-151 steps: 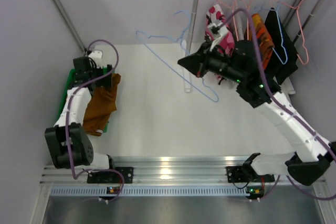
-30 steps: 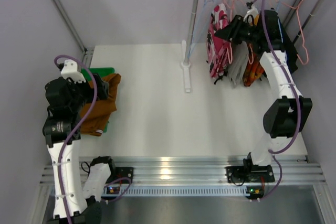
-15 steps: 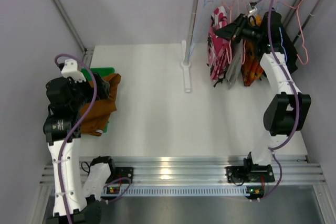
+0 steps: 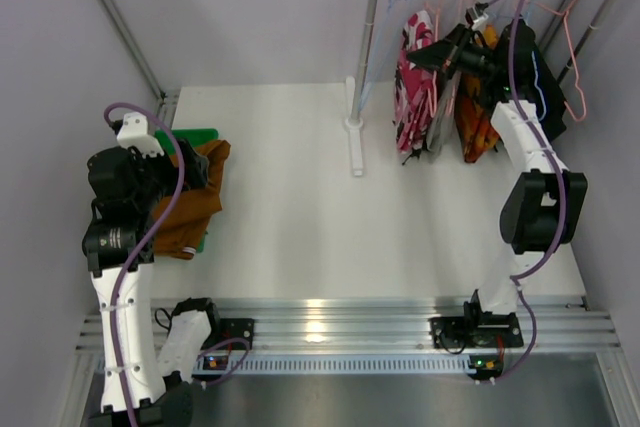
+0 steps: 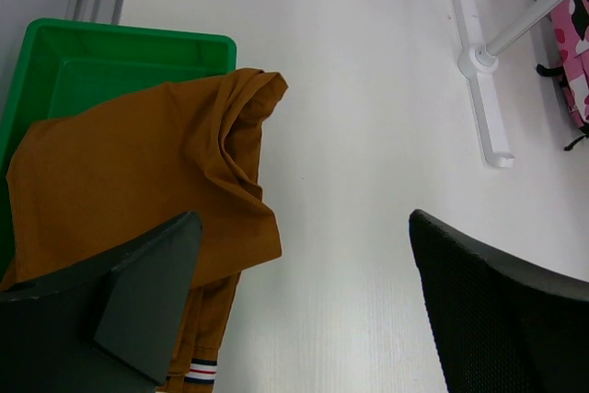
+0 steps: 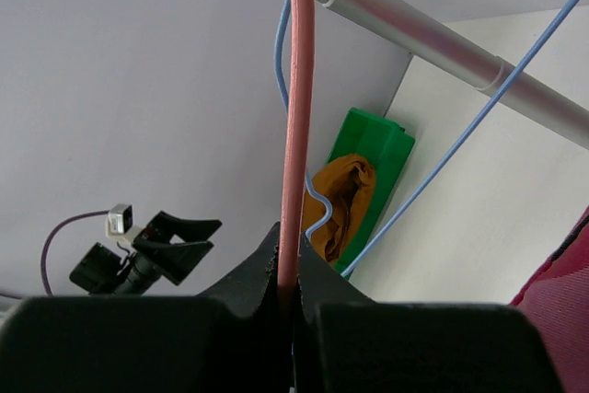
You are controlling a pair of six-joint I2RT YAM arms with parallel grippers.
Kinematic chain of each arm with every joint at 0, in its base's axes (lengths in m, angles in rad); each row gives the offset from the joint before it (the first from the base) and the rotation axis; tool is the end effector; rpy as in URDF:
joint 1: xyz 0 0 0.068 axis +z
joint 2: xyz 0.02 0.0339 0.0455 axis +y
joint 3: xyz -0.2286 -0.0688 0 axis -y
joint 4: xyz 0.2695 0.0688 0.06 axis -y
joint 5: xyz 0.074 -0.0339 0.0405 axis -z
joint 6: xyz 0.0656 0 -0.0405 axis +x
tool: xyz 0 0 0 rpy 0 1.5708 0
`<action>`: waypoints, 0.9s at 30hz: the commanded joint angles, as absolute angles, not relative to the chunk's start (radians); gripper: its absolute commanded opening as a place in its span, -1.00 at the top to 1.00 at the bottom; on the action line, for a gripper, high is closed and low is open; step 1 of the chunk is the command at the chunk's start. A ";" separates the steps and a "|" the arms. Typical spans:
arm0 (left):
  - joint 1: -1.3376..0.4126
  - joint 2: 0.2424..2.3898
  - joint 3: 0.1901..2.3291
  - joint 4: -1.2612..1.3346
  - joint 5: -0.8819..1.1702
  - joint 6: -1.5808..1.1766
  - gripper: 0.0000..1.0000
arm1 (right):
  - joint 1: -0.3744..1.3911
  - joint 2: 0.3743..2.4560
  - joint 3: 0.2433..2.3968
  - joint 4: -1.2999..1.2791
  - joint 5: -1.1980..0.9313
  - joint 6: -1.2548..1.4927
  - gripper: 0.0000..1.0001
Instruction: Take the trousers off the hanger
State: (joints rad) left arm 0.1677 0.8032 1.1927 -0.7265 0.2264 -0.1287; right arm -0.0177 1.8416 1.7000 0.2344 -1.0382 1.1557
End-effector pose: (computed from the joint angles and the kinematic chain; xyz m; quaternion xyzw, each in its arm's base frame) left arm 0.2174 0.0219 0.3902 -0.0550 0.8112 -0.0809 0.5765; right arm 0.4642 0.0483 0.3651 0.0184 0.6900 0.6273 0.3606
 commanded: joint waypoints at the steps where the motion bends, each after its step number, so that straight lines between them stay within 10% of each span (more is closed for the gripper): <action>1: 0.172 0.795 1.195 -0.704 0.227 -0.130 -0.98 | -0.025 1.786 1.805 0.511 -1.048 1.177 1.00; 15: 0.170 0.795 1.253 -0.710 0.187 -0.087 -0.98 | -0.025 1.697 1.829 0.652 -1.040 1.307 1.00; 27: 0.172 0.735 1.230 -0.710 0.282 -0.087 -0.98 | -0.025 1.381 1.393 0.784 -1.134 1.414 1.00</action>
